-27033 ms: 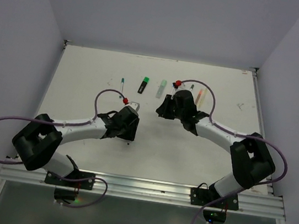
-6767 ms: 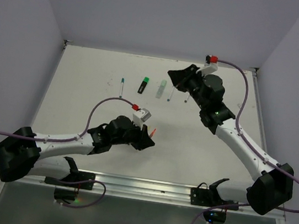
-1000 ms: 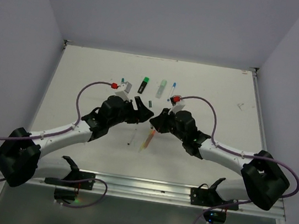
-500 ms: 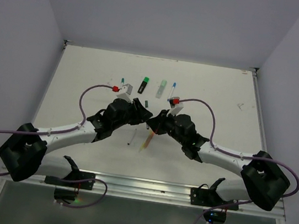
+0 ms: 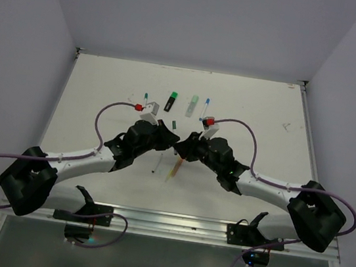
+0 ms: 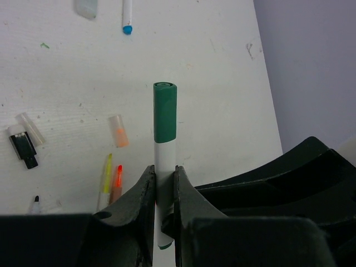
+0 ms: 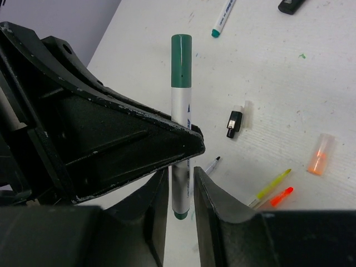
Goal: Open the pen caps
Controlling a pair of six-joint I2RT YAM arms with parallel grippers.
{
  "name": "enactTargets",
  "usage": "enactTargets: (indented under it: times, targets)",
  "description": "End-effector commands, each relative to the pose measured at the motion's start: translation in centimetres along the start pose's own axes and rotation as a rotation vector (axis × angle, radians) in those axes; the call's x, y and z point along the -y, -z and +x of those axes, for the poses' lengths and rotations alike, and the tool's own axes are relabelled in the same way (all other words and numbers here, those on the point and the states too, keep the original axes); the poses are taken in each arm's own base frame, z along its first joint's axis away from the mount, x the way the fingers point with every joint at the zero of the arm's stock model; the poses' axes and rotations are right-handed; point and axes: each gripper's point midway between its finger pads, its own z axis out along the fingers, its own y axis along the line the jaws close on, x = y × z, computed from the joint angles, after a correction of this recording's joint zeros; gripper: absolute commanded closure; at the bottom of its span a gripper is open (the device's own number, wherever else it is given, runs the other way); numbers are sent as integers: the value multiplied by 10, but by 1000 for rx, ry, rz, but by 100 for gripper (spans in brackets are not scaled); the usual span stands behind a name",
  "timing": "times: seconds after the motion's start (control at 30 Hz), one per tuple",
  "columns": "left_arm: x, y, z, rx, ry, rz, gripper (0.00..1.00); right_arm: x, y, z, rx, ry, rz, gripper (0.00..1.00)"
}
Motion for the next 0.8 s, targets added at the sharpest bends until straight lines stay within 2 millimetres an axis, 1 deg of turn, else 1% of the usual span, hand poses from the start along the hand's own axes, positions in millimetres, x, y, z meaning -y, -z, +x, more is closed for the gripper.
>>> enactTargets:
  times: [0.0, 0.03, 0.07, 0.1, 0.17, 0.2, 0.23, 0.27, 0.3, 0.37, 0.4, 0.5, 0.53, 0.57, 0.6, 0.63, 0.67, 0.77]
  targets:
    - [3, 6, -12, 57, -104, 23, 100, -16, 8, -22, 60, -12, -36, 71]
    - [3, 7, -13, 59, -127, 24, 100, -15, 10, -24, 64, -6, -29, 64]
    - [3, 11, -16, 66, -175, 29, 100, -12, 13, -21, 50, 6, -14, 60]
    - [1, 13, -17, 67, -198, 27, 100, -16, 18, -27, 63, 12, -18, 57]
    - [1, 18, -16, 55, -274, 40, 100, -12, 24, -29, 56, 25, 13, 48]
    - [0, 18, -15, 45, -299, 44, 100, -15, 28, -35, 66, 26, 13, 46]
    - [3, 20, -9, 13, -327, 67, 100, -16, 30, -37, 66, 27, 17, 44]
    - [5, 21, -7, -3, -374, 87, 100, -18, 32, -38, 57, 37, 14, 39]
    - [11, 23, 1, -42, -398, 134, 100, -21, 33, -42, 60, 38, 12, 38]
    - [15, 24, 7, -74, -449, 177, 100, -27, 33, -50, 64, 49, 9, 37]
    - [19, 27, 14, -105, -465, 218, 100, -28, 33, -54, 70, 51, 13, 37]
    - [25, 32, 23, -145, -503, 277, 100, -29, 29, -68, 101, 50, 39, 37]
    - [28, 35, 21, -141, -511, 292, 100, -26, 26, -69, 95, 50, 53, 38]
    - [28, 36, 23, -146, -514, 300, 100, -29, 24, -76, 105, 49, 51, 38]
    - [28, 38, 24, -148, -514, 306, 100, -27, 22, -79, 112, 46, 66, 39]
    - [29, 40, 23, -144, -518, 313, 100, -23, 18, -75, 95, 35, 88, 41]
    - [31, 41, 23, -144, -518, 321, 100, -26, 16, -81, 105, 29, 86, 42]
    - [35, 45, 25, -145, -522, 346, 100, -21, 6, -79, 90, 12, 113, 46]
